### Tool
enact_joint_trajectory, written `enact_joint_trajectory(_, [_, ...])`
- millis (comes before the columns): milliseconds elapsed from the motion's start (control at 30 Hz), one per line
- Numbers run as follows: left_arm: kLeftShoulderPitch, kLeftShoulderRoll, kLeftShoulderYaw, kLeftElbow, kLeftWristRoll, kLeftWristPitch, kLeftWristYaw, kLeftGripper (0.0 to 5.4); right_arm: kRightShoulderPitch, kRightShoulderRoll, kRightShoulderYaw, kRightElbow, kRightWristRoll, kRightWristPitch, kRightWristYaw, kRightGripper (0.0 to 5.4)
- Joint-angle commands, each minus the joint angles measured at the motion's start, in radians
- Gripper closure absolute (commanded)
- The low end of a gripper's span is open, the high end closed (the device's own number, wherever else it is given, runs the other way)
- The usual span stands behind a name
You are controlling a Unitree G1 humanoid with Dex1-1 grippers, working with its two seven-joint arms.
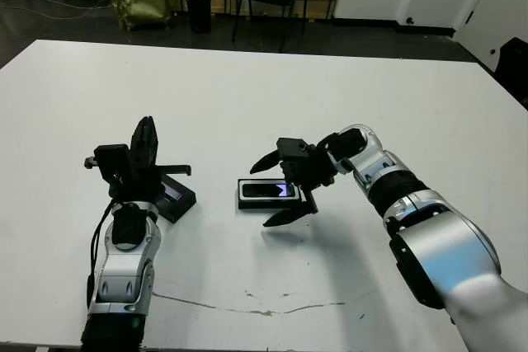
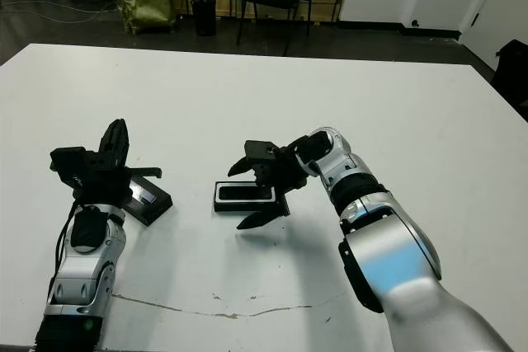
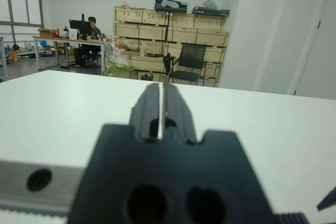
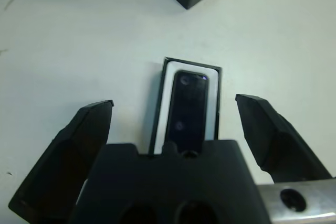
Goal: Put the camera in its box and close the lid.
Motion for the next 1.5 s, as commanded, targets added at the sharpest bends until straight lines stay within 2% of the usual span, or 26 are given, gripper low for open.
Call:
enact_joint_trajectory(33, [0.011, 0.001, 0.002, 0.014, 0.004, 0.007, 0.002, 5.40, -0.039, -0.021, -0.042, 0.009, 0.029, 0.022, 0.007, 0.03])
enact_joint_trajectory(100, [0.011, -0.001, 0.003, 0.011, 0.003, 0.013, 0.005, 5.40, -0.049, -0.036, -0.067, -0.003, 0.049, 0.039, 0.000, 0.03])
enact_joint_trajectory(300, [0.010, 0.002, 0.003, 0.016, 0.000, 0.006, -0.002, 5.40, -0.062, -0.080, -0.191, -0.047, 0.173, 0.222, -0.005, 0.03])
enact_joint_trajectory(400, [0.010, 0.001, 0.003, 0.012, 0.003, 0.009, 0.003, 5.40, -0.034, -0.098, -0.276, -0.128, 0.248, 0.339, -0.103, 0.03])
enact_joint_trajectory(467, [0.010, 0.005, 0.003, 0.012, 0.000, 0.004, -0.004, 5.40, 0.015, -0.103, -0.331, -0.218, 0.297, 0.382, -0.192, 0.23])
enact_joint_trajectory(533, [0.009, 0.009, 0.003, 0.008, 0.002, 0.009, -0.007, 5.40, 0.075, -0.101, -0.379, -0.295, 0.345, 0.386, -0.264, 0.58])
enact_joint_trajectory(633, [0.008, 0.017, 0.005, 0.005, 0.005, 0.004, -0.011, 5.40, 0.178, -0.110, -0.401, -0.447, 0.357, 0.390, -0.390, 1.27])
enact_joint_trajectory(767, [0.004, 0.035, 0.012, 0.001, 0.003, 0.005, -0.025, 5.40, 0.299, -0.118, -0.423, -0.607, 0.394, 0.416, -0.473, 2.20])
enact_joint_trajectory(867, [0.008, 0.054, 0.020, -0.015, -0.004, 0.011, -0.047, 5.40, 0.372, -0.108, -0.441, -0.658, 0.412, 0.329, -0.519, 2.88])
enact_joint_trajectory(967, [0.012, 0.081, 0.032, -0.033, -0.014, 0.022, -0.072, 5.40, 0.439, -0.099, -0.442, -0.705, 0.370, 0.208, -0.639, 3.59])
enact_joint_trajectory(1033, [0.015, 0.099, 0.042, -0.049, -0.020, 0.037, -0.086, 5.40, 0.501, -0.090, -0.437, -0.772, 0.295, 0.128, -0.787, 4.03])
enact_joint_trajectory(1067, [0.016, 0.107, 0.047, -0.061, -0.023, 0.051, -0.092, 5.40, 0.531, -0.078, -0.440, -0.808, 0.266, 0.113, -0.863, 4.27])
enact_joint_trajectory(1233, [0.018, 0.140, 0.067, -0.106, -0.041, 0.115, -0.117, 5.40, 0.626, -0.047, -0.443, -0.910, 0.161, 0.134, -1.135, 5.39])
enact_joint_trajectory(1433, [0.014, 0.180, 0.082, -0.131, -0.047, 0.151, -0.143, 5.40, 0.680, -0.045, -0.436, -0.942, 0.083, 0.117, -1.303, 5.39])
enact_joint_trajectory(1500, [0.010, 0.190, 0.088, -0.126, -0.056, 0.148, -0.157, 5.40, 0.700, -0.050, -0.429, -0.984, 0.045, 0.161, -1.346, 5.39])
